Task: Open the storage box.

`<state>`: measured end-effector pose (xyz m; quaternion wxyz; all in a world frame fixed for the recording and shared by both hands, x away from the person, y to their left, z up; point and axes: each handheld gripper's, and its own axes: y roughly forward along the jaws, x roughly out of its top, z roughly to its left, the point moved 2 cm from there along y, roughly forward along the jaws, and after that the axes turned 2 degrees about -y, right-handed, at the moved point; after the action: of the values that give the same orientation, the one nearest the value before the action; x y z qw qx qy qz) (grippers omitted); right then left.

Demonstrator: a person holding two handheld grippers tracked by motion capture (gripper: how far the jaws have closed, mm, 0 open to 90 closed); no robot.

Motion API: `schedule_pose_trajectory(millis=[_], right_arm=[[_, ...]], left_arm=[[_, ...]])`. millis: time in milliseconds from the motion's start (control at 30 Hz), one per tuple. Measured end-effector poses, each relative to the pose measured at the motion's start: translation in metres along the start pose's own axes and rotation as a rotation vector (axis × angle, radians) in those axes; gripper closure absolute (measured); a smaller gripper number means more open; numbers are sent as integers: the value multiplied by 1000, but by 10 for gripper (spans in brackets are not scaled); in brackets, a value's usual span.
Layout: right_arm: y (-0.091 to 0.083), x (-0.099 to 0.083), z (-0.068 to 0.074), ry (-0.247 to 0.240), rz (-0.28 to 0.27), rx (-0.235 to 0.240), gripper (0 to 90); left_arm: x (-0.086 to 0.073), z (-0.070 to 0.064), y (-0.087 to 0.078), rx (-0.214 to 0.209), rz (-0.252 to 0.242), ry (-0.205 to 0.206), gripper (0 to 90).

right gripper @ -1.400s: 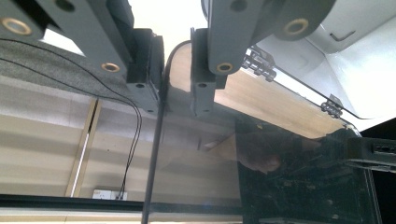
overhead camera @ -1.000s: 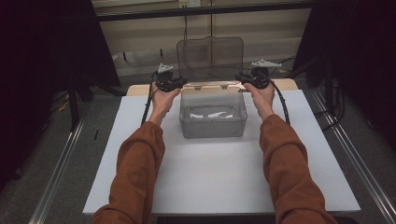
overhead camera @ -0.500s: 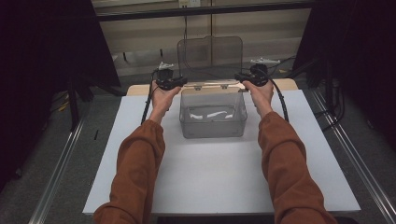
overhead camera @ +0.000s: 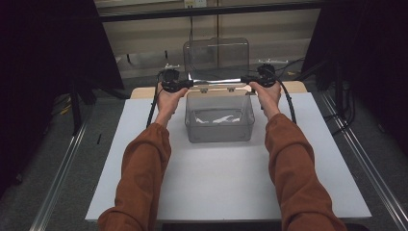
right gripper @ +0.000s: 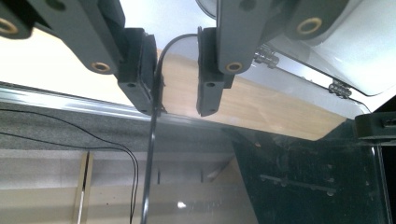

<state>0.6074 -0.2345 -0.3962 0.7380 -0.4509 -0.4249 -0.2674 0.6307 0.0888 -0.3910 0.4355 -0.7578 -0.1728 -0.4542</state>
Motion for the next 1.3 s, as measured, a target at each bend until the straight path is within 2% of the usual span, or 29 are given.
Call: schedule_pose_trajectory(millis=[133, 267, 533, 767, 900, 1100, 1200, 1300], right_arm=[[2, 3, 0, -2, 28, -5, 687], [4, 3, 0, 7, 38, -7, 675], [8, 1, -1, 32, 48, -4, 638], [12, -1, -2, 53, 53, 1, 604], [14, -3, -3, 72, 53, 3, 594], [16, -4, -4, 85, 59, 2, 576], [18, -6, -4, 92, 71, 0, 563], [19, -8, -5, 108, 75, 2, 557]], left_arm=[[0, -2, 3, 16, 1, -13, 666], [0, 1, 4, 0, 16, -13, 663], [1, 2, 8, -14, 43, -56, 629], [0, 3, 11, -21, 59, -64, 588], [-2, 4, 12, -27, 62, -92, 578], [-3, 5, 13, -28, 76, -100, 562], [-4, 5, 14, -17, 83, -115, 543], [-5, 7, 14, -30, 80, -138, 542]])
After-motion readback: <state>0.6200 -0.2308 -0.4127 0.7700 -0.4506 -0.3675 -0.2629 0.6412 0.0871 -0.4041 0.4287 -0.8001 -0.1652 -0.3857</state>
